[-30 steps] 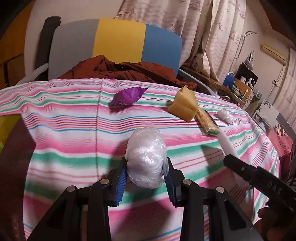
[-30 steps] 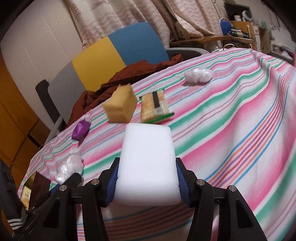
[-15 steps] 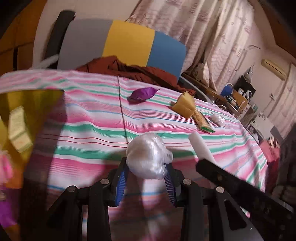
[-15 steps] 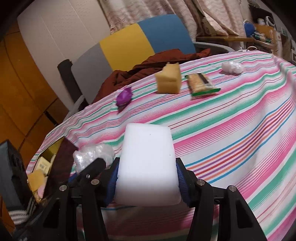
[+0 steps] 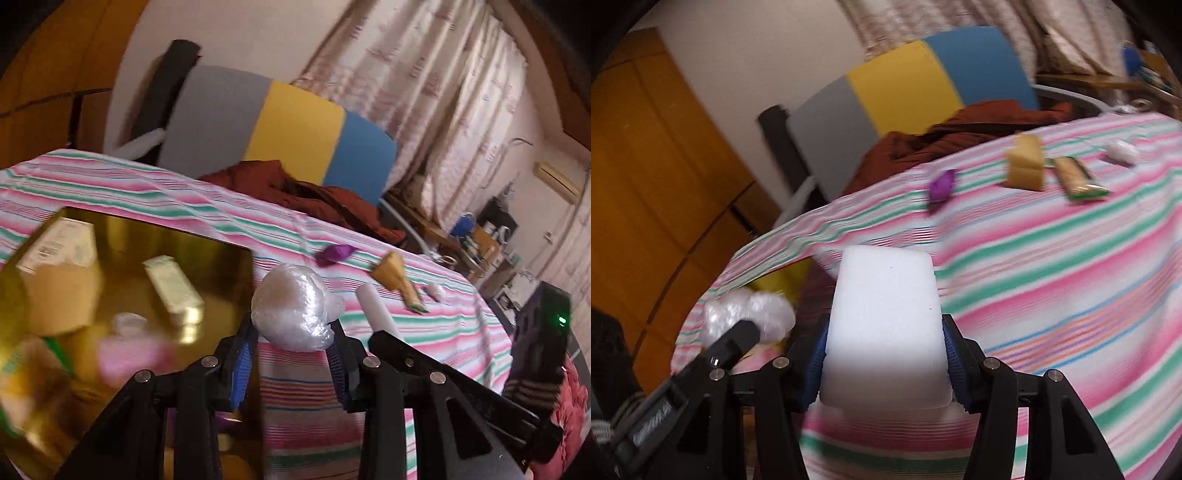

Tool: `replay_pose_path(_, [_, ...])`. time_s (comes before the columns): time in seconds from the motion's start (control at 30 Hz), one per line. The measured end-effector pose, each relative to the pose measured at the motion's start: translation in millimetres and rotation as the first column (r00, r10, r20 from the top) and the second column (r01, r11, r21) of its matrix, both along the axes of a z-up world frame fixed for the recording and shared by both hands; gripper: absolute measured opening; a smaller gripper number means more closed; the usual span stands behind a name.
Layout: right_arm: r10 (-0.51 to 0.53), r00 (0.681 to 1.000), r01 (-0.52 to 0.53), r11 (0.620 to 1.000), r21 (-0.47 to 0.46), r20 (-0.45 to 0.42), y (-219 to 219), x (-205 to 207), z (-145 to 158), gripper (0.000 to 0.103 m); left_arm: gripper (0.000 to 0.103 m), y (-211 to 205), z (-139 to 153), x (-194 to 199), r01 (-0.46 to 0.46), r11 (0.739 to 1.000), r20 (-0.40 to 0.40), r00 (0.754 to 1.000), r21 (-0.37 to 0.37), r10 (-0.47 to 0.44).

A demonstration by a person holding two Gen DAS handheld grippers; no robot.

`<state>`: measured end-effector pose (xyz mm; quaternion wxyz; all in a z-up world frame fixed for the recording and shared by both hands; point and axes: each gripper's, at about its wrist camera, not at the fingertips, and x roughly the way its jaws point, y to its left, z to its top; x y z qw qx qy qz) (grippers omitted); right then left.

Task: Organize objects
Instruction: 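Carry the plastic bundle and white block over the gold tray, then open both tools to drop the bundle and white block into the tray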

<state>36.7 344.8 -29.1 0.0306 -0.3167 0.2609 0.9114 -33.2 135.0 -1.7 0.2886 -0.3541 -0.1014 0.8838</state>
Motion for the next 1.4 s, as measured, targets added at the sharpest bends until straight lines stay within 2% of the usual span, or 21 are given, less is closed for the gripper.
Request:
replay_pose_path(0.3, [0.182,0.983,-0.182,0.983,-0.002,-0.017,-84,-56,20,0.058,0.036,-53,-4,-58,-0.046,0.994,0.105,0.993,-0.099,0.056])
replay_pose_path(0.5, [0.215,0.976,-0.216,0.976,0.022,0.019,-109,-84,13,0.059,0.036,-68,-21,-84,-0.046,0.987,0.159,0.985,-0.155,0.071])
replay_pose_path(0.57, [0.208,0.977,-0.210,0.977,0.033,0.035,-113,-90,9,0.065,0.036,-71,-27,-91,-0.045,0.986,0.179,0.981,-0.160,0.074])
replay_pose_path(0.7, [0.195,0.980,-0.196,0.980,0.024,0.030,-110,-87,11,0.087,0.036,-72,-36,-98,-0.040,0.983,0.204,0.976,-0.179,0.077])
replay_pose_path(0.73, [0.186,0.982,-0.187,0.982,0.027,0.017,-110,-83,13,0.089,0.036,-72,-37,-100,-0.042,0.982,0.206,0.975,-0.186,0.080])
replay_pose_path(0.83, [0.170,0.985,-0.170,0.985,0.037,-0.005,-105,-69,17,0.090,0.039,-70,-39,-102,-0.051,0.978,0.211,0.973,-0.201,0.094])
replay_pose_path(0.97, [0.142,0.990,-0.141,0.990,0.014,-0.018,-94,-55,18,0.091,0.061,-70,-37,-104,-0.090,0.972,0.203,0.970,-0.216,0.135])
replay_pose_path(1.27, [0.070,0.997,-0.071,0.997,-0.036,-0.014,-63,-39,12,0.091,0.063,-87,-16,-85,-0.213,0.966,0.125,0.965,-0.150,0.232])
replay_pose_path(1.4, [0.055,0.999,-0.055,0.997,-0.049,-0.004,-55,-34,6,0.091,0.063,-89,-11,-70,-0.236,0.962,0.100,0.963,-0.137,0.250])
